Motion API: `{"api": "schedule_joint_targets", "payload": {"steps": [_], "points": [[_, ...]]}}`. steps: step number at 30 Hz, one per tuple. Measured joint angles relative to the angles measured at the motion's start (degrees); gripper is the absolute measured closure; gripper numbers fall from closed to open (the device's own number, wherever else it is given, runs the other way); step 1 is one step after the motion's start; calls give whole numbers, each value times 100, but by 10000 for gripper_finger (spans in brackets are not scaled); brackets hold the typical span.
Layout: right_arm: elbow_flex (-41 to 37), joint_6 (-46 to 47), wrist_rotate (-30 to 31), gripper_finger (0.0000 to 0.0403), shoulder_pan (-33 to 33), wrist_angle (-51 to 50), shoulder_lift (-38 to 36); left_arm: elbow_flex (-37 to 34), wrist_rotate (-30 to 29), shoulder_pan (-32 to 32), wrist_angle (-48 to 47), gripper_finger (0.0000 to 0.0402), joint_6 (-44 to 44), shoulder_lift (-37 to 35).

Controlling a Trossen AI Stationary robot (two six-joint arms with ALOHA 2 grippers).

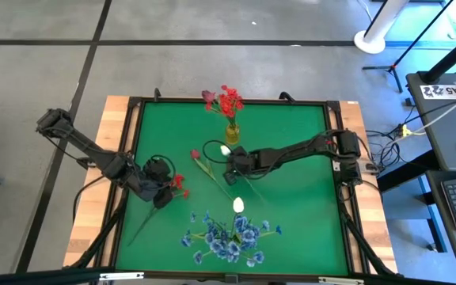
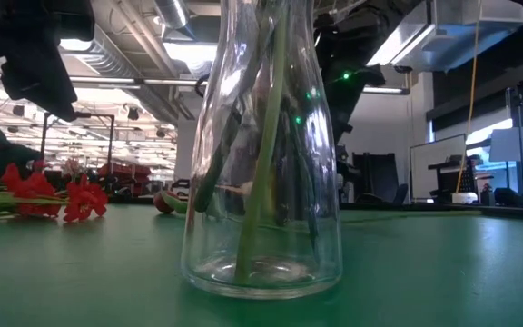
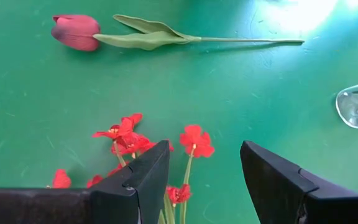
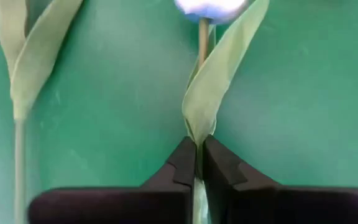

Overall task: Sort flowers into vase by color
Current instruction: Put the white tulip into the transparent vase

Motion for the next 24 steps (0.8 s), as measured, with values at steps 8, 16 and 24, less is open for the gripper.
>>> {"api": "schedule_joint_targets", "payload": {"steps": [8, 16, 24], "points": [[14, -24, 139, 378, 74, -972, -797, 0, -86, -144, 2, 209, -89, 2], [14, -31, 729, 389, 511, -1860, -1831, 0, -329, -180, 9, 209, -97, 2], [14, -8, 2156, 395, 1322, -2016, -3114, 0, -704, -268, 654, 209, 397, -89]]}}
